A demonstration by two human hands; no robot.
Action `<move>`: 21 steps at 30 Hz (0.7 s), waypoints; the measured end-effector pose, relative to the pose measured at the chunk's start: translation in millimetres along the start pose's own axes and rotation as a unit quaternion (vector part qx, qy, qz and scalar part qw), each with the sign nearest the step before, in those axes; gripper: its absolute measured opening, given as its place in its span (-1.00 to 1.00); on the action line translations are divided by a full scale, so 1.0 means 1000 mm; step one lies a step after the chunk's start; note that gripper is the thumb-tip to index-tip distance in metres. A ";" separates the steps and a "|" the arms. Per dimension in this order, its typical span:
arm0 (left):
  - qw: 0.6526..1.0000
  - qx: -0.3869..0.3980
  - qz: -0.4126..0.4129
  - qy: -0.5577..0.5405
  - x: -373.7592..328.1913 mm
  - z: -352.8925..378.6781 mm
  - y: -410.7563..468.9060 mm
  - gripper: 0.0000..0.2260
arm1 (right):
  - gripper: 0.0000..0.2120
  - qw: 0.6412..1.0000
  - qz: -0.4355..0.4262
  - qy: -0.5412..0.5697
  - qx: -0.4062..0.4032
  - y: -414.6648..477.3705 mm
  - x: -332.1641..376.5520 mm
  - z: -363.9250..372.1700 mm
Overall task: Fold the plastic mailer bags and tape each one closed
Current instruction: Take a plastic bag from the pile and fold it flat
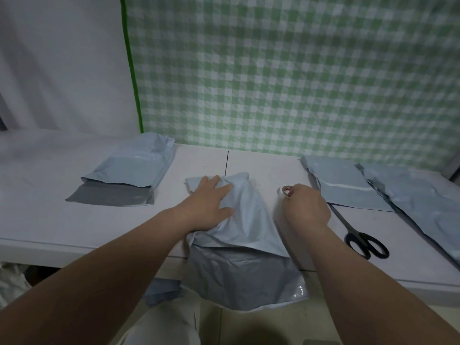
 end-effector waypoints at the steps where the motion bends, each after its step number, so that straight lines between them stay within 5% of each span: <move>1: 1.000 -0.003 0.005 0.004 -0.001 0.003 0.003 -0.42 | -0.81 1.000 0.009 0.002 0.001 0.002 -0.003 0.000; 7: 0.997 -0.011 0.062 0.033 -0.011 0.023 0.033 -0.41 | -0.82 0.998 0.018 0.045 -0.047 0.006 -0.014 -0.005; 14: 0.993 0.002 0.111 0.040 -0.015 0.026 0.054 -0.44 | -0.74 0.981 -0.103 0.151 -0.073 0.002 0.015 -0.022; 18: 0.979 -0.155 0.074 -0.114 -0.016 0.003 0.042 -0.60 | -0.64 0.969 -0.230 0.093 0.016 -0.014 0.044 -0.014; 21: 0.919 -0.281 -0.058 -0.270 0.006 -0.015 0.032 -0.70 | -0.56 0.956 -0.271 0.072 0.087 -0.034 0.051 -0.004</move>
Point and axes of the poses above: each hand's wrist, its own y-axis towards the middle knuckle, its own z-axis out of the palm, x = y × z, the point moved 5 cm from there along y, towards the middle knuckle, and after that the axes turned 15 degrees about -y, right-handed, at the moved point
